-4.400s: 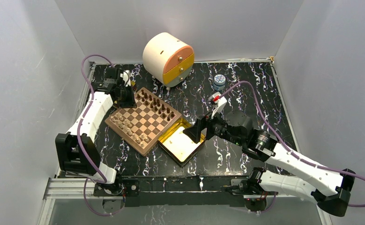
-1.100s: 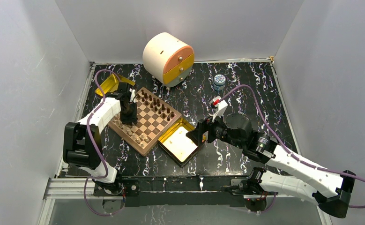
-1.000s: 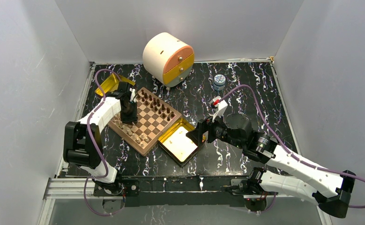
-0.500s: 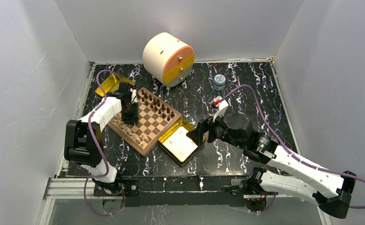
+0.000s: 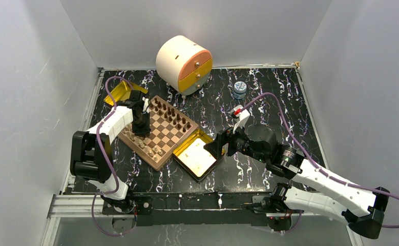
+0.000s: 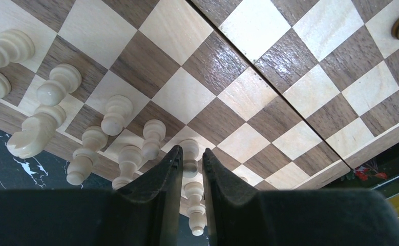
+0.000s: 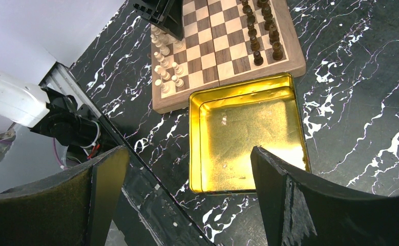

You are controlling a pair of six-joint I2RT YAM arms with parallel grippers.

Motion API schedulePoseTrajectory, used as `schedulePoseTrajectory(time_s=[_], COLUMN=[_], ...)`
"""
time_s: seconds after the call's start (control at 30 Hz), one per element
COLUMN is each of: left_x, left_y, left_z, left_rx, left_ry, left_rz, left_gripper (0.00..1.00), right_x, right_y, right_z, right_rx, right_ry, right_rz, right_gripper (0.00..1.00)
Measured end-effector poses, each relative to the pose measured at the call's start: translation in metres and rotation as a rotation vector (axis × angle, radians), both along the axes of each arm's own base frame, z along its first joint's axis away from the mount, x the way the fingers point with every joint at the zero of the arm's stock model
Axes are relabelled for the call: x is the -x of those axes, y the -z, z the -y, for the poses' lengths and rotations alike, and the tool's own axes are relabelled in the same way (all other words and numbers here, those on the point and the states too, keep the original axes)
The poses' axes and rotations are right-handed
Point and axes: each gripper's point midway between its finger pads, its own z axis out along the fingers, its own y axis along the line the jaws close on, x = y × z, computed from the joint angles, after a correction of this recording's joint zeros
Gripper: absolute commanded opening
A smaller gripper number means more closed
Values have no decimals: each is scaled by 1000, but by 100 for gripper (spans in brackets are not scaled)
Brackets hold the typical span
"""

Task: Set up the chess pieces on the board
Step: Place the chess piece on the chessboard.

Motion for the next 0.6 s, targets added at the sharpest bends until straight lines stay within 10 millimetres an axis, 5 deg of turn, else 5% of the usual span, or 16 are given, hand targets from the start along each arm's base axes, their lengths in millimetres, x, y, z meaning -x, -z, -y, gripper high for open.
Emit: schedulePoseTrajectory(time_s=[0.6], left_x=[2], left_y=[0], left_z=[-2], left_rx=[-12], left_ry=[-2], left_rz=[-6], left_gripper=[15], right_x=[0], right_y=[0], right_z=[0], right_rx=[-1], right_ry=[1], right_rz=[-2], right_gripper=[99])
